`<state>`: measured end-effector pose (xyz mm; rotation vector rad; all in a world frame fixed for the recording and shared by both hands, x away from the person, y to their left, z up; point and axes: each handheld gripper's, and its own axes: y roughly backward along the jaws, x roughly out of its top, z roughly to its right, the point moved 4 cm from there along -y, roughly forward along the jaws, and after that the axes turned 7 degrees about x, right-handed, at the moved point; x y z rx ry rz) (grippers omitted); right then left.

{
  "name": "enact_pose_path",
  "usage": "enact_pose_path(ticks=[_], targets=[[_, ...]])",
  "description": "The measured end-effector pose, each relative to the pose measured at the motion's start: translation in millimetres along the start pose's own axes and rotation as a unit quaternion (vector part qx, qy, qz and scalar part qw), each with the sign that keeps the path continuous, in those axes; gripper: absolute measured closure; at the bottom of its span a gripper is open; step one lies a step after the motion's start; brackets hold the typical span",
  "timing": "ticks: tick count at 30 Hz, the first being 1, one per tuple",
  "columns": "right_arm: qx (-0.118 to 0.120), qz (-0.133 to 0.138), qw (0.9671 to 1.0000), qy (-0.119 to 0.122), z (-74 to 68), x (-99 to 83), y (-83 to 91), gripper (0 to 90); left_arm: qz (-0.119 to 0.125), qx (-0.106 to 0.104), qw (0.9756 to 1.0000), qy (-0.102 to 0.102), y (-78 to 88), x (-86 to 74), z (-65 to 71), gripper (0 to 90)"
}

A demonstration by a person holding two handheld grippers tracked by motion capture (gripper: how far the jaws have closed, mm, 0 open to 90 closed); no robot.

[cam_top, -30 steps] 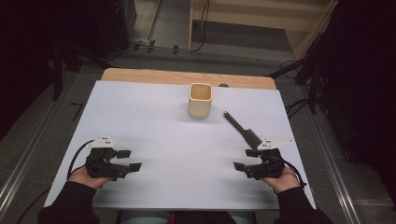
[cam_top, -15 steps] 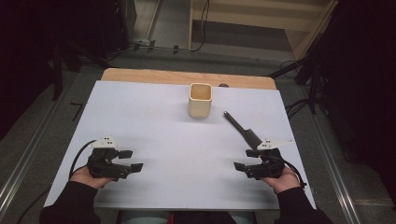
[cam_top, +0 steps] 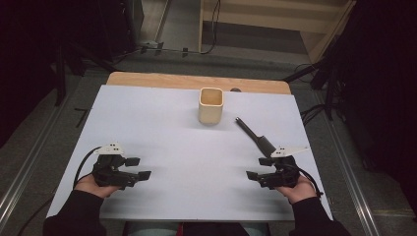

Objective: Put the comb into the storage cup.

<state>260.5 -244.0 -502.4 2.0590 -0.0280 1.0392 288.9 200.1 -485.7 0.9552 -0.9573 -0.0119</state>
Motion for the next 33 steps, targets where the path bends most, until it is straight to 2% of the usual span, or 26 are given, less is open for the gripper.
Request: enact_pose_path(ticks=[13,20,25,28,33], targets=[[-0.002,-0.002,1.0000,-0.005,3.8,2.3,2.4,21.1,-0.002,0.001,1.0000,0.000,-0.3,0.2,-0.7,26.4],[-0.012,0.005,0.9998,-0.013,11.7,3.0,9.0,21.1,-0.001,0.002,1.0000,0.001,-0.1,0.3,-1.2,26.4],[-0.028,0.019,0.9991,-0.026,17.5,4.9,13.9,20.6,-0.002,0.003,1.0000,0.001,0.0,0.4,-1.3,26.4],[-0.013,0.017,0.9991,-0.037,19.8,4.9,17.0,20.6,0.000,0.002,1.0000,0.002,0.2,0.5,-1.1,26.4],[-0.032,0.027,0.9984,-0.038,28.3,5.8,23.3,20.6,-0.001,0.002,1.0000,0.001,0.0,0.7,-1.0,26.4]])
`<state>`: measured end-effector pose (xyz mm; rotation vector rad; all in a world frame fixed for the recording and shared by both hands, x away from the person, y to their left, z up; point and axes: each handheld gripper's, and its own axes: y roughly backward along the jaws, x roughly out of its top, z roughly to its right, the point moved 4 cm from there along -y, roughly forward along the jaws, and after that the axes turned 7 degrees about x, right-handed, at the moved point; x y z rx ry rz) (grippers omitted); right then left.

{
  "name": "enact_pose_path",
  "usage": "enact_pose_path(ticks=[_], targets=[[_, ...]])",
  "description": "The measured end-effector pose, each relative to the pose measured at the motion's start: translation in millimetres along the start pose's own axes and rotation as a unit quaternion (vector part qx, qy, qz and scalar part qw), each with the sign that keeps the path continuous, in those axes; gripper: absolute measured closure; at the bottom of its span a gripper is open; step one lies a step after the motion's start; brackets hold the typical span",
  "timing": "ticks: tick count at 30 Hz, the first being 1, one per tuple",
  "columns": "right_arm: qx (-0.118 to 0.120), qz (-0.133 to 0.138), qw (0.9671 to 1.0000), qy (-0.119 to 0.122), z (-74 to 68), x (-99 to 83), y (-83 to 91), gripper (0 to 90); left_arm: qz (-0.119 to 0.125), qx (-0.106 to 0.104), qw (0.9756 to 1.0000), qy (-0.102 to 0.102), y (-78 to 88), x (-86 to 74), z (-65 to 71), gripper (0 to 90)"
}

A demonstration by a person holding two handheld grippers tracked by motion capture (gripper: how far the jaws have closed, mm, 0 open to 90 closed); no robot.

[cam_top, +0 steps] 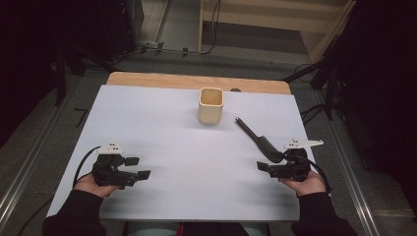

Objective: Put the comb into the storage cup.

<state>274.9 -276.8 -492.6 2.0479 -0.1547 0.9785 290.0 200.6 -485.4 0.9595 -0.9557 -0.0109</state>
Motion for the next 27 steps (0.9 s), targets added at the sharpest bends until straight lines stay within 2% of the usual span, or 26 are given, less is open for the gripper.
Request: enact_pose_path(ticks=[10,21,27], targets=[[-0.017,0.007,0.9995,-0.026,12.5,2.6,7.5,20.6,-0.001,0.000,1.0000,-0.002,-0.5,0.1,0.2,26.4],[-0.035,0.021,0.9987,-0.029,22.6,15.8,11.0,21.0,-0.003,0.001,1.0000,-0.003,-1.2,0.2,-0.3,26.4],[-0.055,0.025,0.9976,-0.033,35.0,21.4,13.4,21.7,-0.002,0.000,1.0000,-0.003,-1.2,0.2,-0.3,26.4]])
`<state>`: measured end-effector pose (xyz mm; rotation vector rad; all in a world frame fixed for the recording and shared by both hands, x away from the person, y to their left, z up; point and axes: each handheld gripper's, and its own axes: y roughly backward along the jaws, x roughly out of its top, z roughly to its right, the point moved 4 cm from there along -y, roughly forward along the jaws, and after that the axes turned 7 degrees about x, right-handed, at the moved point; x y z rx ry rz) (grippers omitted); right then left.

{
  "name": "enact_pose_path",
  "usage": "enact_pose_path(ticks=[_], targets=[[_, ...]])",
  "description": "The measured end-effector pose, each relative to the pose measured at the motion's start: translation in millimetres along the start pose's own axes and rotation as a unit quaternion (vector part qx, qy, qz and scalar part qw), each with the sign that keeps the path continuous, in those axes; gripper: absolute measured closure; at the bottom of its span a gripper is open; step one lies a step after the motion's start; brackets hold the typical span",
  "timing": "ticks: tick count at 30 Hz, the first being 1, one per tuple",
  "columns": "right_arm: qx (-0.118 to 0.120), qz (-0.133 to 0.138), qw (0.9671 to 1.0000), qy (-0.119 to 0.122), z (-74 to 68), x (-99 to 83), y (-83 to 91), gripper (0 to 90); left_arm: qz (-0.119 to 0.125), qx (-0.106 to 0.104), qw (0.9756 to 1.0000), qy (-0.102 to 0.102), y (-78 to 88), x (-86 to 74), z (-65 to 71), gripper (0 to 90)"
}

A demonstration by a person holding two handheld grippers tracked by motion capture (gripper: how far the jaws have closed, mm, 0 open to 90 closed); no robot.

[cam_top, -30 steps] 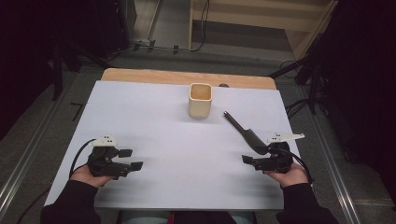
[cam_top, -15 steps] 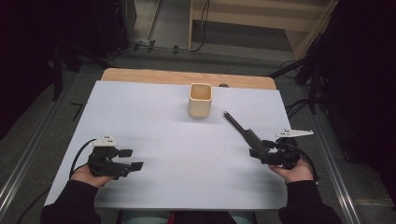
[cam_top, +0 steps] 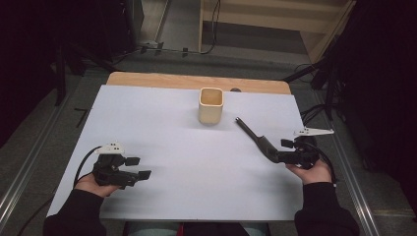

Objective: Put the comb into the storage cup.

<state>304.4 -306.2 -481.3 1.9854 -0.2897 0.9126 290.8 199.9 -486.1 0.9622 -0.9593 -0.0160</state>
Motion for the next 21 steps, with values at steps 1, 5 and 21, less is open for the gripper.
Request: enact_pose_path(ticks=[1,5,21], targets=[[-0.003,0.001,1.0000,-0.003,1.7,0.9,0.4,21.8,0.000,0.000,1.0000,0.000,0.1,0.0,-0.2,26.4],[-0.008,0.004,0.9999,-0.007,7.5,4.1,2.0,22.6,0.000,0.000,1.0000,0.001,-0.2,0.0,-0.3,26.4],[-0.032,0.011,0.9991,-0.025,23.0,32.0,-13.5,24.4,0.000,-0.001,1.0000,0.001,-0.7,-0.2,-0.5,26.4]])
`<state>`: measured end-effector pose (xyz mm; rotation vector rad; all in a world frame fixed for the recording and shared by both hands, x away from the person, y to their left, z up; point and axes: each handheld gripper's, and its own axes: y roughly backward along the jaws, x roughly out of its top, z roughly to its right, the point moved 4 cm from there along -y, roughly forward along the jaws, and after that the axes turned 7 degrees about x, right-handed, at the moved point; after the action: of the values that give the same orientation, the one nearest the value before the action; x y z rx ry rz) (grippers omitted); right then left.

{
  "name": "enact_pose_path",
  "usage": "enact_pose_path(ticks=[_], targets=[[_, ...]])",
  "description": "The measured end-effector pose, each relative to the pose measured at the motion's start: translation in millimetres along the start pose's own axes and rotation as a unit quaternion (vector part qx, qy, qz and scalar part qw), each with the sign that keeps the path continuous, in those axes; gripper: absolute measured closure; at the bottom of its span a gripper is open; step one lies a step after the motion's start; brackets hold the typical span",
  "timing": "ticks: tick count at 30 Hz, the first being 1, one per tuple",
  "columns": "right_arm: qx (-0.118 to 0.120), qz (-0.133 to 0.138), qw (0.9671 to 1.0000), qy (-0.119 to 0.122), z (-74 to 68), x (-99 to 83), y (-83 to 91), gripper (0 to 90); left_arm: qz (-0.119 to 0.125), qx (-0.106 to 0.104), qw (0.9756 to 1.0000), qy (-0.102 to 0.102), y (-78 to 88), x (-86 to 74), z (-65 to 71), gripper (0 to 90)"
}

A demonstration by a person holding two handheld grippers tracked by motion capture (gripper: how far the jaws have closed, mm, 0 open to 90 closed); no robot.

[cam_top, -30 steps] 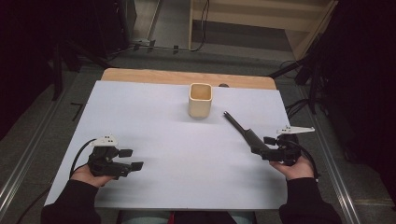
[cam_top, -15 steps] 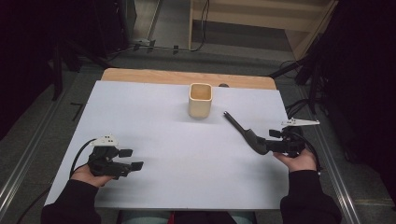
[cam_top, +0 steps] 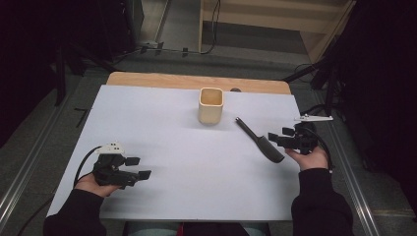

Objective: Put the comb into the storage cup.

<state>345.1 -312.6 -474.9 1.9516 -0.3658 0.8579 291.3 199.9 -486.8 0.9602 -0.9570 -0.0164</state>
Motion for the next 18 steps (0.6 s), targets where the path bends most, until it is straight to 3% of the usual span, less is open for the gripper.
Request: enact_pose_path(ticks=[11,18], targets=[[-0.023,-0.007,0.9997,-0.011,4.0,22.0,-19.4,26.3,-0.002,0.002,1.0000,0.000,-0.1,-0.3,-0.7,26.4],[-0.014,-0.006,0.9997,-0.016,3.8,35.9,-35.2,26.7,-0.003,0.001,1.0000,0.002,-0.1,-0.8,-1.9,26.5]])
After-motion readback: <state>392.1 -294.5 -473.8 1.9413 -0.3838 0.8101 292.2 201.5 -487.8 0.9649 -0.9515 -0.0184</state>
